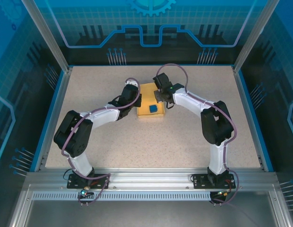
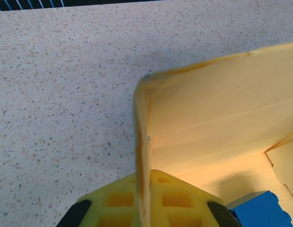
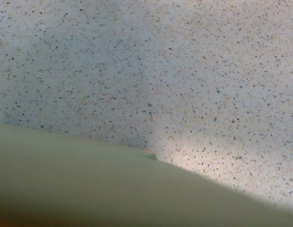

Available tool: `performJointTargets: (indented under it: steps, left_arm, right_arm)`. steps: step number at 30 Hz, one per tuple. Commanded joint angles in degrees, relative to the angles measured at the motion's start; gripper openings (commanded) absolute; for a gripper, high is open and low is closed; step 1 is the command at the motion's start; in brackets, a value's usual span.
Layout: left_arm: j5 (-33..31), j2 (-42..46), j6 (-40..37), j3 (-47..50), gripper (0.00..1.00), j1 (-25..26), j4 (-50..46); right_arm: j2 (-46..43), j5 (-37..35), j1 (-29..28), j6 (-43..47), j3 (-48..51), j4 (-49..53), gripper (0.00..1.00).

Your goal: Fold the paper box

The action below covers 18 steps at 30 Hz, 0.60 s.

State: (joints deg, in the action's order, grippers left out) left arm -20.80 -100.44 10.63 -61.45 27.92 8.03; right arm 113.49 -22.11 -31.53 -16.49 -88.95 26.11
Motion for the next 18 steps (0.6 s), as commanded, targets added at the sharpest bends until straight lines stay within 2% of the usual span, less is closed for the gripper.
performJointTargets:
  steps: [1, 9, 18]
  left_arm:
    - [-0.8, 1.0, 1.3, 0.2, 0.00, 0.0, 2.2]
    - [0.0, 1.0, 2.6, 0.4, 0.00, 0.0, 2.6]
    - [-0.8, 2.4, 2.5, 4.3, 0.00, 0.3, 8.0]
  right_arm:
    - [0.1, -1.3, -0.3, 0.9, -0.3, 1.6, 0.09]
    - [0.3, -0.9, -0.2, 1.1, -0.6, 1.6, 0.09]
    - [-5.2, 0.2, -0.2, 3.8, 7.4, -9.1, 0.11]
